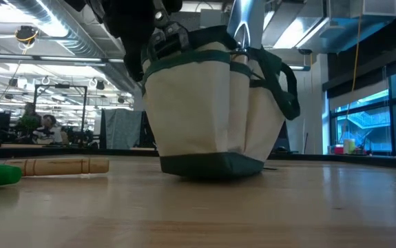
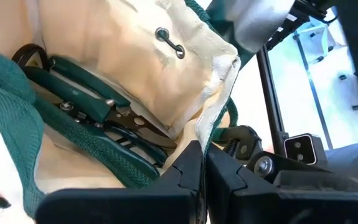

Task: Pick & Place Garden tools in Gardening bag
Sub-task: Adjust the green gardening bag

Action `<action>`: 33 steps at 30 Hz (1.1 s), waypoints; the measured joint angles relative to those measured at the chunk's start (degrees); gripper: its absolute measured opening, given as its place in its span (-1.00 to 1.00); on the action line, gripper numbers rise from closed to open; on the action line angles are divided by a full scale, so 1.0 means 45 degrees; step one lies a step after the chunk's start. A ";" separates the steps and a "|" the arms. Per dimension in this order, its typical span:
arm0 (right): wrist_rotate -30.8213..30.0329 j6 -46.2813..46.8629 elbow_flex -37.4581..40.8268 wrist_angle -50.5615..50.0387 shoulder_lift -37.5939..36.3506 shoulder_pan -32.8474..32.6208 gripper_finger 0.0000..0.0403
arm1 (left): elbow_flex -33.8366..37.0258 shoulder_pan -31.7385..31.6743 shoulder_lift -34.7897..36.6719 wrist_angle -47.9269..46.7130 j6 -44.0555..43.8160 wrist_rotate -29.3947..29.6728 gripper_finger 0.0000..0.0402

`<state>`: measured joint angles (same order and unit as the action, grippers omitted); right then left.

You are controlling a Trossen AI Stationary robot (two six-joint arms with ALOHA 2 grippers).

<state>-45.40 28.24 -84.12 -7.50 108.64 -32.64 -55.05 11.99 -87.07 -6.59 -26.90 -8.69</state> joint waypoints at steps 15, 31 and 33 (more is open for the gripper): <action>0.0121 0.0065 0.0000 -0.0150 -0.0479 -0.0063 0.00 | 0.0000 -0.0024 0.0000 -0.0010 0.0817 0.0123 -0.97; -0.0636 0.0593 -0.0010 -0.1254 -0.1530 -0.0260 -0.03 | -0.0019 -0.0034 0.1529 -0.0329 0.0450 0.2497 -0.42; -0.1131 0.0750 -0.0010 -0.1775 -0.1853 -0.0262 -0.03 | -0.0019 -0.0097 0.2118 -0.0344 0.0528 0.3215 -0.42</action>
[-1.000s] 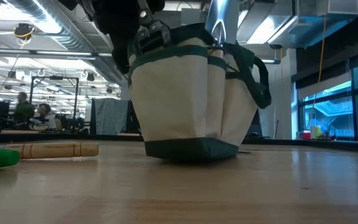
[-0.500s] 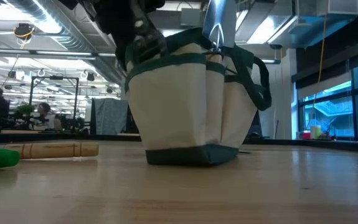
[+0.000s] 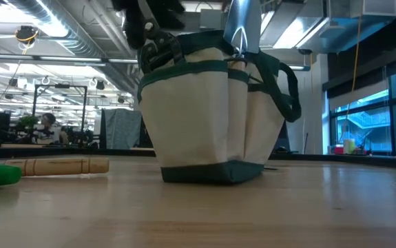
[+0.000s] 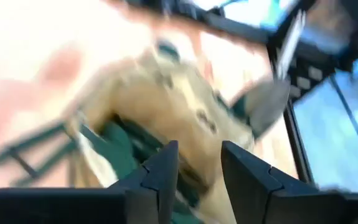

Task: Pick & Place Garden tools in Gardening bag
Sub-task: Adjust the green gardening bag

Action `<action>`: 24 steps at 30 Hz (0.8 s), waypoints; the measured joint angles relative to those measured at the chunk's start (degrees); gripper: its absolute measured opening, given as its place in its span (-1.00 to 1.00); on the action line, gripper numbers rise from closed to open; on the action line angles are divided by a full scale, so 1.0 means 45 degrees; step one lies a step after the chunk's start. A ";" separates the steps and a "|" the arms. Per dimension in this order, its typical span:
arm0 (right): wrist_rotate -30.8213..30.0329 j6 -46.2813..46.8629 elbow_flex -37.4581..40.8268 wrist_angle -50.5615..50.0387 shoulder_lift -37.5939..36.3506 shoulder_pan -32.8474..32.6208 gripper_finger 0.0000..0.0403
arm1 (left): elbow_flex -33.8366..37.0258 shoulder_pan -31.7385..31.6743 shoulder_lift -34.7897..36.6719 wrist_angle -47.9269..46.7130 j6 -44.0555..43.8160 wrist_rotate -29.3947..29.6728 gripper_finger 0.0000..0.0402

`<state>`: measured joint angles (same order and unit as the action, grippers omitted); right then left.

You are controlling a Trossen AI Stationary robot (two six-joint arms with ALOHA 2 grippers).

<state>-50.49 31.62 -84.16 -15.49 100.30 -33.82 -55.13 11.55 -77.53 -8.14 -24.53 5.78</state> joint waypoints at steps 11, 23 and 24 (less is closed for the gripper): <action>0.0305 0.5527 0.0000 -0.6368 -0.2186 0.0254 -0.53 | 0.0000 0.1013 0.1151 0.1358 -0.2305 -0.1215 -0.64; 0.1267 0.7734 0.0526 -1.2546 -0.2378 0.0615 -0.99 | 0.0010 0.3628 -0.2154 0.4390 -0.5659 0.1171 -0.99; 0.1273 0.7731 0.0753 -1.2673 -0.2480 0.0689 -0.99 | 0.0008 0.3727 -0.2506 0.4844 -0.6006 0.1444 -0.99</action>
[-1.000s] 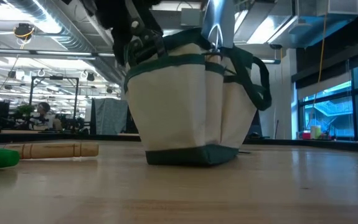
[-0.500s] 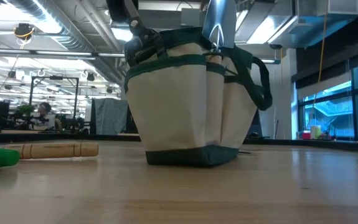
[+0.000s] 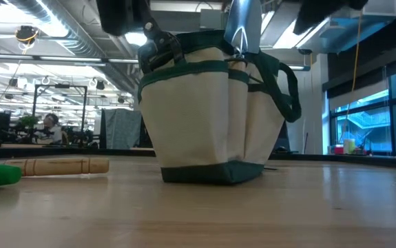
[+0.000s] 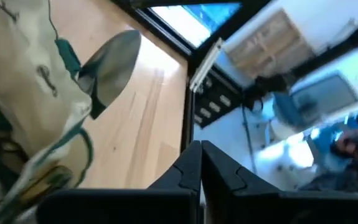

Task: Pick & Place Garden tools in Gardening bag
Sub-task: Adjust the green gardening bag

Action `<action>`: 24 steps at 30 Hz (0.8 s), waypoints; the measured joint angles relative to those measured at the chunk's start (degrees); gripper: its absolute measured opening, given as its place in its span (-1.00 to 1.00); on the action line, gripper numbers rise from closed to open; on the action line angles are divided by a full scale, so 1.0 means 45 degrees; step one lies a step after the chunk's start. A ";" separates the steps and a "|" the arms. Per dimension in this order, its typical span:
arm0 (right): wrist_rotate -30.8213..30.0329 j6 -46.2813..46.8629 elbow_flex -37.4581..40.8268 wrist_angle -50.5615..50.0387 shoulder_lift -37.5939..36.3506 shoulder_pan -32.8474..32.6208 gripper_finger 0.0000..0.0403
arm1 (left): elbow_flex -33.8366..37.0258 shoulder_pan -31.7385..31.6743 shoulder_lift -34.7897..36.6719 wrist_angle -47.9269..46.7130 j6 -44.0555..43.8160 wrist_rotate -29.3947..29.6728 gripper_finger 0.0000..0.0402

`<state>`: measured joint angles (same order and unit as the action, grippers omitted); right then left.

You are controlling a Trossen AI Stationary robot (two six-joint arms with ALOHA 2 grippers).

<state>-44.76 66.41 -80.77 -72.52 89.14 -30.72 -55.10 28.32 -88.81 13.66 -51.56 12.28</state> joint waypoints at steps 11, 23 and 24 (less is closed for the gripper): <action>0.2793 -0.4738 0.5844 0.8357 -0.3533 0.0356 -1.00 | -0.4112 0.1056 -0.2695 -0.3023 -0.0967 0.3519 -0.99; 0.5371 -0.7172 0.9260 1.2379 -0.5231 0.3584 -1.00 | -0.6607 0.2145 -0.4355 -0.7709 -0.4895 0.5442 -0.99; 0.5809 -0.7339 0.9456 1.2902 -0.5236 0.3965 -1.00 | -0.6600 0.2172 -0.4481 -0.7764 -0.5050 0.5559 -0.99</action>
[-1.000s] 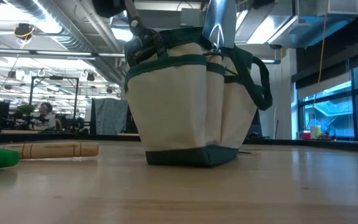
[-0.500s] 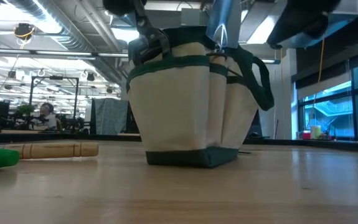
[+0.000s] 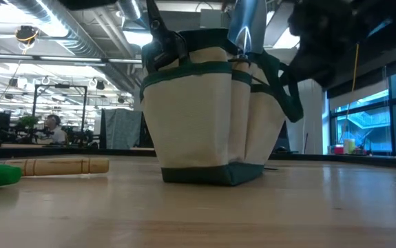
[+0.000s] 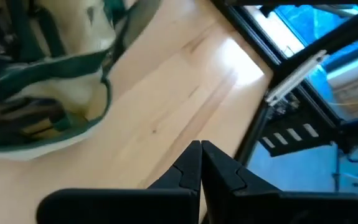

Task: Pick & Place Garden tools in Gardening bag
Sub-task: Adjust the green gardening bag

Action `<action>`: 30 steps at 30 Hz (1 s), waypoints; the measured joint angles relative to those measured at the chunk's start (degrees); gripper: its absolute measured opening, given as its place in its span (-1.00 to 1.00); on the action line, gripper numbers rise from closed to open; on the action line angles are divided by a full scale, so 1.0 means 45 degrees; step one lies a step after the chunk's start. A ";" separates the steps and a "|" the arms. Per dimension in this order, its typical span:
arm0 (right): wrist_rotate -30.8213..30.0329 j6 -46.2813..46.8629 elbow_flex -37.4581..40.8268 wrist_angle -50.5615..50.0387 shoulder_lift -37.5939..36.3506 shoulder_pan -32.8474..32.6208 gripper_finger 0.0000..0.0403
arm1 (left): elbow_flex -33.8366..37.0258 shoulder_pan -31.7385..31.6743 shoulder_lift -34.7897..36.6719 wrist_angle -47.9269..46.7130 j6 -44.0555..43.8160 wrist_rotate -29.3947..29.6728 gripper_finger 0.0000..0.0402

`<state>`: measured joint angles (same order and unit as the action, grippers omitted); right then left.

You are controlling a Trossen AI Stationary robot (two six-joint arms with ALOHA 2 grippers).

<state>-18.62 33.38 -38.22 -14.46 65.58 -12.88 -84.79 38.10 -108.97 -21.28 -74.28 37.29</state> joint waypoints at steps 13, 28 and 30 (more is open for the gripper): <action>0.2794 -0.1098 0.0640 0.2530 0.0612 0.2994 -1.00 | -0.0002 -0.0442 -0.1302 -0.0270 -0.1041 0.0430 -0.99; 0.4621 -0.0562 0.0636 0.4785 0.2975 0.1840 -1.00 | 0.0000 -0.0435 -0.1368 -0.3327 -0.3028 0.0929 -0.99; 0.4621 -0.0558 0.0636 0.4784 0.2987 0.1674 -1.00 | 0.0000 -0.0484 -0.1368 -0.3390 -0.3026 0.0924 -0.99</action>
<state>2.17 30.87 -35.35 7.07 79.02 -5.35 -84.79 35.92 -115.13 -36.54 -87.90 41.45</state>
